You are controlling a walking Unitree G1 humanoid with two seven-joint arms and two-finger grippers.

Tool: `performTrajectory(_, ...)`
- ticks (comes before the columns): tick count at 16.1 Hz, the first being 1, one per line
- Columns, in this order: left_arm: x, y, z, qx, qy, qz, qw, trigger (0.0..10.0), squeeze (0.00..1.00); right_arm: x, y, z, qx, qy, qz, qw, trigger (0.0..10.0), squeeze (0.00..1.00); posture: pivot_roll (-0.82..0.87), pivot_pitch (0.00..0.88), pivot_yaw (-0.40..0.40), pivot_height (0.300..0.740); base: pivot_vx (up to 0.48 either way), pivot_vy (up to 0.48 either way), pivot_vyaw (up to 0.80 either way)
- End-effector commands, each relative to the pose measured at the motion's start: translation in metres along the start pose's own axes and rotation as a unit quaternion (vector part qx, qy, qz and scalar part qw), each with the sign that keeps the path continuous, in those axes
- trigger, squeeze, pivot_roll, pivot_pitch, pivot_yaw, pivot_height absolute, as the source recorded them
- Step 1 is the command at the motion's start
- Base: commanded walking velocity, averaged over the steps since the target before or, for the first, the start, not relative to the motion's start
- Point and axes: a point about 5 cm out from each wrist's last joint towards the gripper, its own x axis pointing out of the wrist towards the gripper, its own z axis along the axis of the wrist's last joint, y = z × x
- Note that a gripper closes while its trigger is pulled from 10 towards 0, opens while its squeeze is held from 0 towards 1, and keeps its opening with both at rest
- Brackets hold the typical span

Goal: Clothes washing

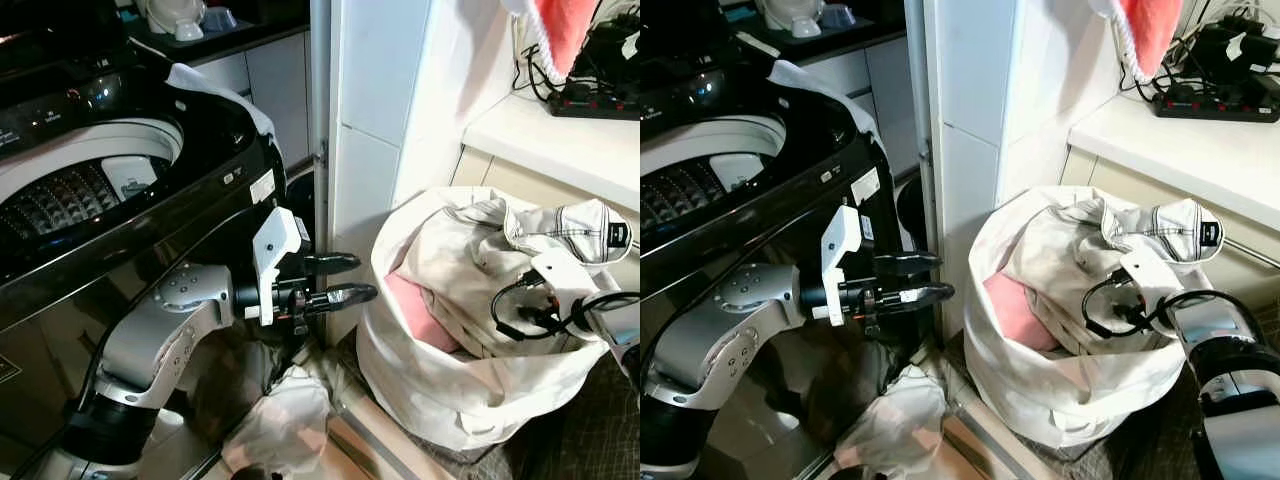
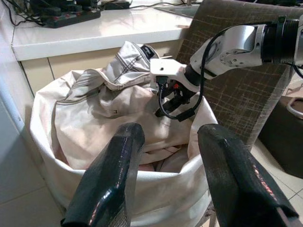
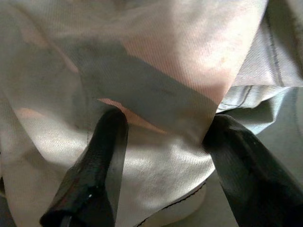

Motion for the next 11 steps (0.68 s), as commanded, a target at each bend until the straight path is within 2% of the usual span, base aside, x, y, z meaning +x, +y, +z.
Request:
performTrajectory(1, 0.002, -0.001, 0.005, 0.007, -0.001, -0.009, 1.000, 10.0, 0.00, -0.001, -0.002, 0.006, 0.002, -0.010, 0.003, 1.000, 0.0, 0.00, 0.03, 0.000, 0.032, 0.740, 0.000, 0.000, 0.00)
performTrajectory(10, 0.007, 0.003, 0.004, 0.014, -0.009, 0.011, 1.000, 10.0, 0.00, 0.000, 0.001, 0.015, 0.010, -0.046, 0.015, 0.999, 0.0, 0.00, 0.01, 0.000, 0.033, 0.740, 0.000, 0.000, 0.00)
performTrajectory(11, 0.008, 0.006, 0.004, 0.018, -0.011, 0.028, 0.999, 10.0, 0.00, -0.001, 0.000, 0.018, 0.013, -0.054, 0.009, 0.998, 0.0, 0.00, 0.02, 0.000, 0.030, 0.740, 0.000, 0.000, 0.00)
